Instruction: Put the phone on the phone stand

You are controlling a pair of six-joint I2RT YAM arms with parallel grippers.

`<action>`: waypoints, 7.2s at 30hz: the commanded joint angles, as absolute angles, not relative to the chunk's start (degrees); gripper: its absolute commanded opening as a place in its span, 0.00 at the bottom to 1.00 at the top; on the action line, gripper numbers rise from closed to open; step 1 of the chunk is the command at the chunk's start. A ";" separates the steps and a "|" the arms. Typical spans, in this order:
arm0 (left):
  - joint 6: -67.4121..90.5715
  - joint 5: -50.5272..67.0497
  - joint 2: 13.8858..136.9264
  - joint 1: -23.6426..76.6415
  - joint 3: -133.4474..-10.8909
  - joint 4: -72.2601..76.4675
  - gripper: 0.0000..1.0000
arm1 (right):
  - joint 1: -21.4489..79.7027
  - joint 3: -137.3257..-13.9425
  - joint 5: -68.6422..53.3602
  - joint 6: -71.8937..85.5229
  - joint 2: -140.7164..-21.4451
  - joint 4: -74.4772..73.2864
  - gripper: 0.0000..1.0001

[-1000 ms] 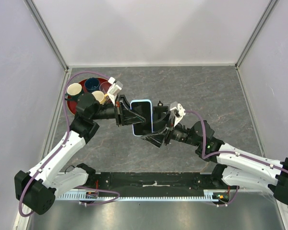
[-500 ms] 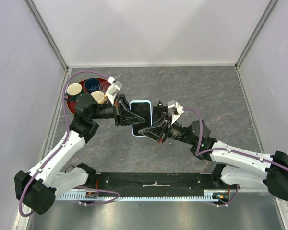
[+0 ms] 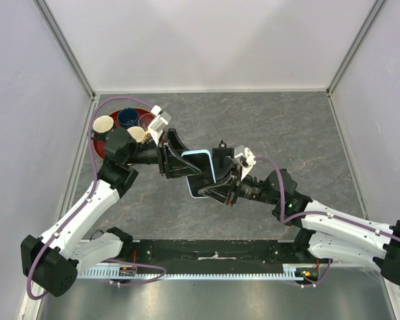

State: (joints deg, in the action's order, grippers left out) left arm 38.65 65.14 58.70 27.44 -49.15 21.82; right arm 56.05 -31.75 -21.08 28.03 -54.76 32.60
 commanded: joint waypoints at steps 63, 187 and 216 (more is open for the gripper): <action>29.37 51.71 54.06 28.21 -52.99 9.43 0.02 | 56.34 -39.55 -4.07 21.80 -46.24 5.82 0.84; -24.26 74.79 95.18 34.90 -83.41 -2.99 0.02 | 22.41 -42.45 -41.75 -5.89 -78.84 15.82 0.00; -21.88 62.14 89.74 32.43 -67.94 14.68 0.02 | 22.41 -37.27 -37.80 -1.06 -75.76 24.70 0.00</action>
State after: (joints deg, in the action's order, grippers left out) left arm -22.13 63.40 92.84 33.15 -67.44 9.13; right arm 22.28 -39.24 -37.19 -3.22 -76.38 27.18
